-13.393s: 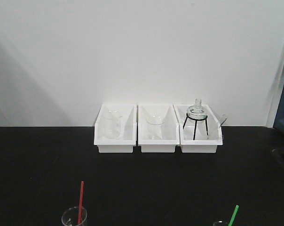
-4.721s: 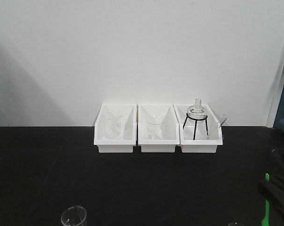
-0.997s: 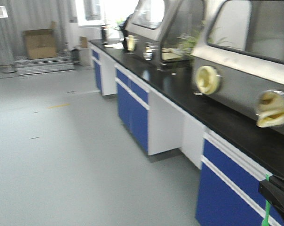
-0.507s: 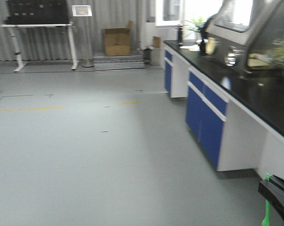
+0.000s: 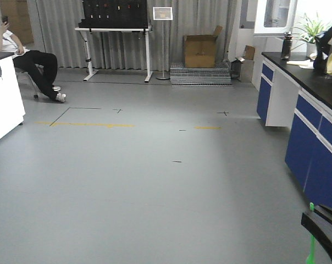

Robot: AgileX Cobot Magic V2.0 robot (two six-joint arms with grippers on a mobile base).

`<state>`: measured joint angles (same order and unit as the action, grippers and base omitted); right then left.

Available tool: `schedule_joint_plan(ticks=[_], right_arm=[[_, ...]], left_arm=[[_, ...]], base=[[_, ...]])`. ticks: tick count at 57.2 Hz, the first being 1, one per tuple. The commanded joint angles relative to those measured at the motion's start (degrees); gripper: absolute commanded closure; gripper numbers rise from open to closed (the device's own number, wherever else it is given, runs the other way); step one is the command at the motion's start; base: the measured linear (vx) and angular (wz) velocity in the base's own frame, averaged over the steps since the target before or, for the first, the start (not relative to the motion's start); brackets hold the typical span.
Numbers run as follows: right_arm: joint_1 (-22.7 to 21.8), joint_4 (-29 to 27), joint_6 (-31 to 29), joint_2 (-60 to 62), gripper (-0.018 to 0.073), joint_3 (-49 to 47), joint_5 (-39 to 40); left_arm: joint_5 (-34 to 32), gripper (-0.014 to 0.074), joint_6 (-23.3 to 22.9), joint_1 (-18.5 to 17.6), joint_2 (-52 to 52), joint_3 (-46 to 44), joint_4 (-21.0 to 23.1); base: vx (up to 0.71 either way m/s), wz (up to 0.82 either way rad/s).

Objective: Sort red and green spoons into left cabinet
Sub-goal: 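Drive the base away from the bench holding both spoons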

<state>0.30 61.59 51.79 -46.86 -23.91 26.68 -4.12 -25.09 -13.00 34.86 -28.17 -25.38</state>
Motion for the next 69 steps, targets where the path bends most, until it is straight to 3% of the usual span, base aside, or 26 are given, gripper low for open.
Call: schedule_joint_plan(ticks=[1, 69], right_arm=[[-0.2, -1.4, -0.2, 0.3, 0.0565, -1.6, 2.3], [-0.2, -1.4, -0.2, 0.3, 0.0565, -1.6, 2.5]], left_arm=[[-4.2, 0.0603, -0.3, -0.1, 0.0, -1.5, 0.6], [-4.2, 0.0603, -0.3, -0.1, 0.0, -1.5, 0.6]], base=[[0.36, 0.24], [0.52, 0.00]])
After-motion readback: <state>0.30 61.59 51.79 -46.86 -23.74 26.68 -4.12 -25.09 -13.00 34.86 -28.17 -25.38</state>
